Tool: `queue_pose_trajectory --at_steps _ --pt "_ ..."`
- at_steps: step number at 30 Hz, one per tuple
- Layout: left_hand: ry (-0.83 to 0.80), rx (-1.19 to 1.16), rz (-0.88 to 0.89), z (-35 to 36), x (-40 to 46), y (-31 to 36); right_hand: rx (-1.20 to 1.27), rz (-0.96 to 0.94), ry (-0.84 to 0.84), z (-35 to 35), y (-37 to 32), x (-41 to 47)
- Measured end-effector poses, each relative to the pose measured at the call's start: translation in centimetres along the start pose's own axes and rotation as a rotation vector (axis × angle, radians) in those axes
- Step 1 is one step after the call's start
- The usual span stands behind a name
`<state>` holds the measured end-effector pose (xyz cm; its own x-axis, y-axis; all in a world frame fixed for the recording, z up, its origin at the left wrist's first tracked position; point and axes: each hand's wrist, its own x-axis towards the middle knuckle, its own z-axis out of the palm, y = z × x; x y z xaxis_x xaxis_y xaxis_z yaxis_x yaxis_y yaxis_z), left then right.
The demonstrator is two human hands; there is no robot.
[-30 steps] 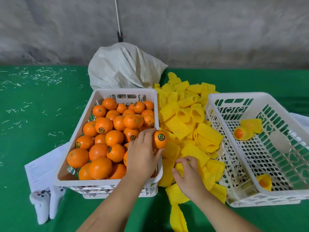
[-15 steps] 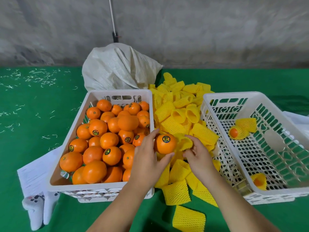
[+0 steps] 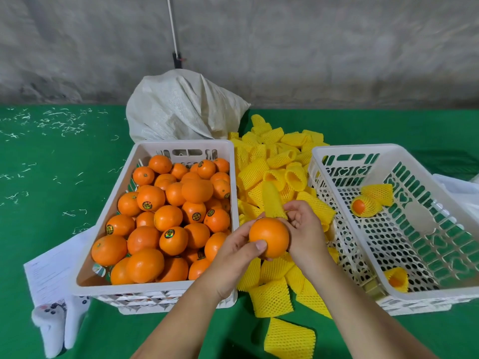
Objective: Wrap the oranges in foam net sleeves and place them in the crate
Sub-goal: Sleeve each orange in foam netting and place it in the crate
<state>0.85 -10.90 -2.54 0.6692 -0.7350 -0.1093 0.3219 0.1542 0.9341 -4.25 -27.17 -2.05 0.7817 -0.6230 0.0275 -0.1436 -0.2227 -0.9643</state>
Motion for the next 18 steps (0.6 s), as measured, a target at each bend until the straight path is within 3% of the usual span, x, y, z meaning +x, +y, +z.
queue_pose_trajectory --at_steps 7,18 --pt "-0.084 -0.013 -0.025 -0.2 -0.3 0.5 -0.383 -0.237 0.107 -0.7 -0.5 0.3" --pt "0.202 -0.008 0.091 0.3 0.2 -1.1 -0.159 -0.246 -0.143 -2.5 -3.2 0.0"
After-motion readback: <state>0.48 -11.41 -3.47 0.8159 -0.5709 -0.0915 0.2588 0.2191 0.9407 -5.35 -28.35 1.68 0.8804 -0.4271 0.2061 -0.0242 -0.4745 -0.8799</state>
